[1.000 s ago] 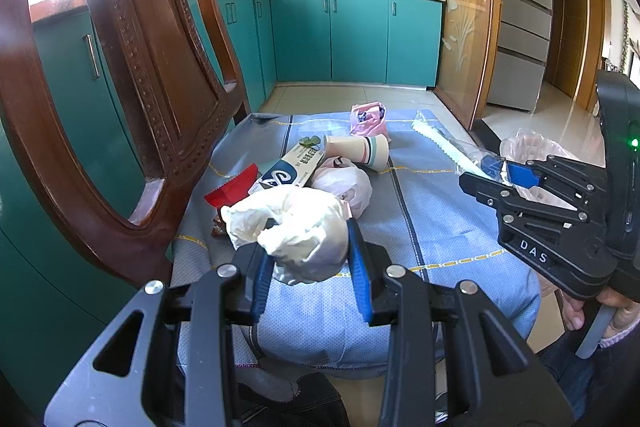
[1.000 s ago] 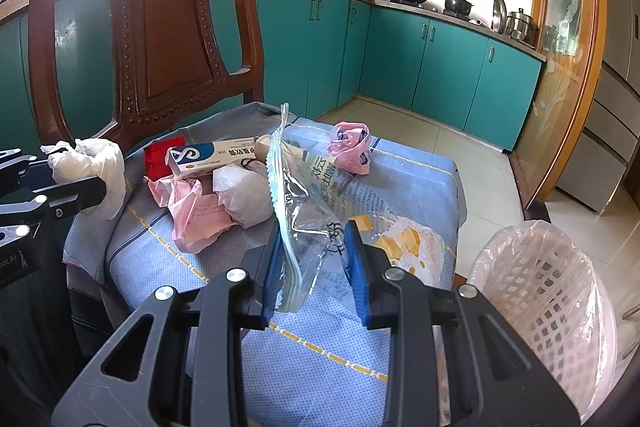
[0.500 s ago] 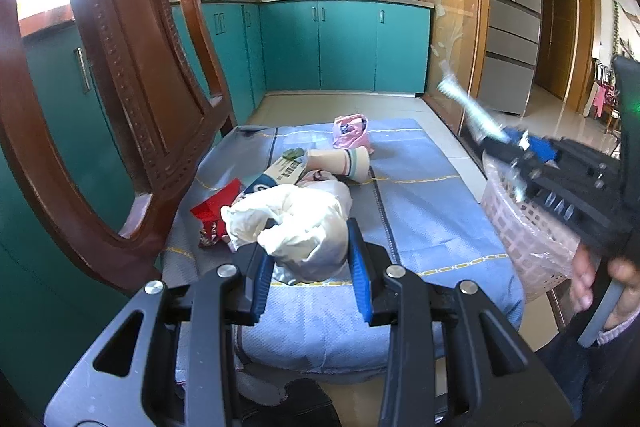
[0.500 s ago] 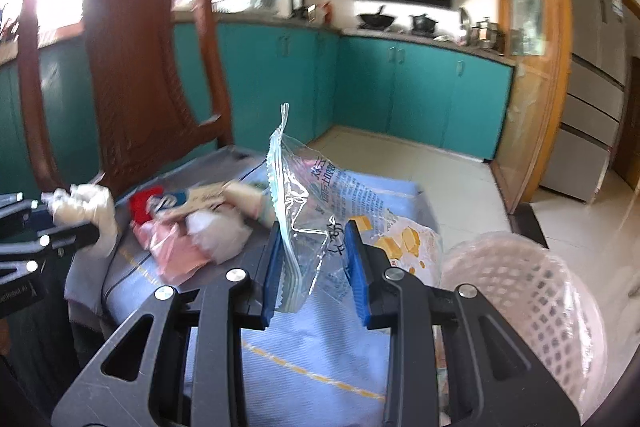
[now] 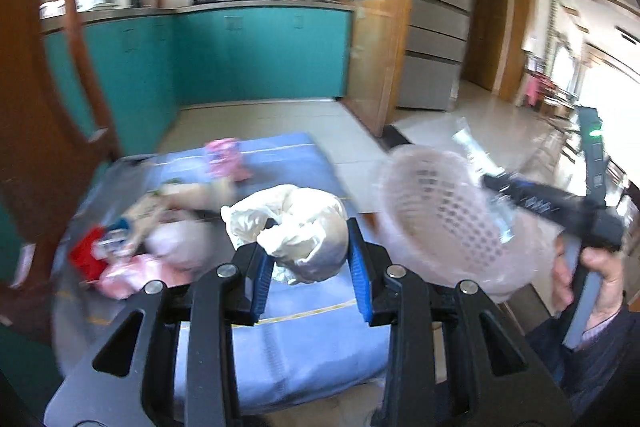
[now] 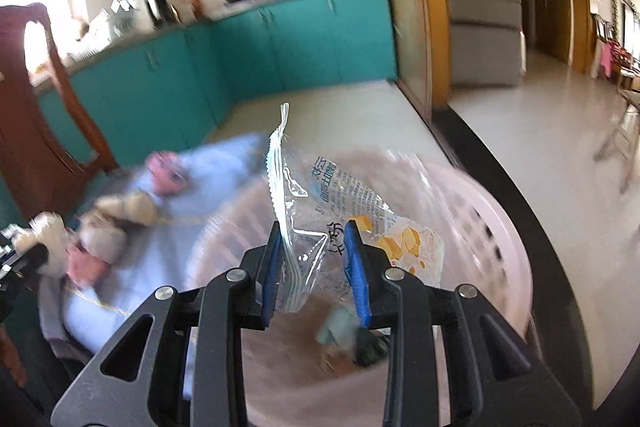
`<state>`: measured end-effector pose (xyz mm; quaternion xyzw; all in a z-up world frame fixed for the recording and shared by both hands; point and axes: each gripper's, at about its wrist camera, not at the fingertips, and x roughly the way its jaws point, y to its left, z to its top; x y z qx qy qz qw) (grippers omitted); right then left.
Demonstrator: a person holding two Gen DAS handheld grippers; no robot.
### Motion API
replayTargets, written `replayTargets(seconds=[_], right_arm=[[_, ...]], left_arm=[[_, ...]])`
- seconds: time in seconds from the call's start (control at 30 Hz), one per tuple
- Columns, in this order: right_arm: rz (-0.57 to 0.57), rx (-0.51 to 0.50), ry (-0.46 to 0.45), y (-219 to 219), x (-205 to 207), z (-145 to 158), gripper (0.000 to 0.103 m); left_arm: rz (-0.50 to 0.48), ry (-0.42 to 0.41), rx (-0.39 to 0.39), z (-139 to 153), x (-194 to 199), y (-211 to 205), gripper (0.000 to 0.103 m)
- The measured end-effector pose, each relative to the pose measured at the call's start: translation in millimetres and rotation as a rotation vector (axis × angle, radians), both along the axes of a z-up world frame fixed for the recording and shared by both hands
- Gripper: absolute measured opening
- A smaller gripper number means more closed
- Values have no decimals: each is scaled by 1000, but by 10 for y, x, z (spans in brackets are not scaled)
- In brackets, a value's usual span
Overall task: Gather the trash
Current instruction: 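Carry both bags over the pink basket and open both tools to drop them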
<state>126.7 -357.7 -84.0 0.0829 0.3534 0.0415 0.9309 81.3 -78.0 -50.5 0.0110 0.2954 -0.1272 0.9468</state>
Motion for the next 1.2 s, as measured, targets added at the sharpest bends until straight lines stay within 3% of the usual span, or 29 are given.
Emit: replayTargets(seconds=[0.07, 0.13, 0.27, 0.53, 0.6, 0.67, 0.73, 0.8, 0.87, 0.97, 1.13, 1.2], right_arm=[[-15, -18, 58, -21, 25, -108, 34], [-34, 3, 101, -69, 53, -181, 46], [-76, 109, 71, -199, 39, -137, 71], [-288, 314, -85, -681, -215, 41, 72], [-308, 346, -96, -734, -222, 34, 72], [-310, 362, -95, -741, -208, 16, 72], [-292, 358, -88, -697, -183, 9, 72], [-268, 339, -87, -635, -156, 26, 72], [-239, 308, -95, -533, -127, 61, 72], [-182, 261, -117, -361, -112, 118, 72], [-43, 190, -117, 136, -29, 131, 72], [9, 150, -104, 377, 24, 107, 72]], left_arm=[[-49, 4, -7, -23, 57, -203, 35], [-85, 10, -10, -49, 124, -359, 35], [-149, 47, -48, -127, 288, -575, 35], [-304, 118, -79, -357, 581, -1158, 39], [-358, 129, -100, -426, 613, -1293, 49], [-354, 112, -101, -453, 592, -1338, 76], [-337, 87, -95, -448, 545, -1290, 81], [-300, 72, -67, -428, 519, -1208, 81], [-198, 35, -11, -385, 482, -1002, 81], [44, -12, 70, -340, 440, -456, 81], [402, -3, 51, -369, 331, 621, 81], [468, 47, 48, -439, 382, 875, 83]])
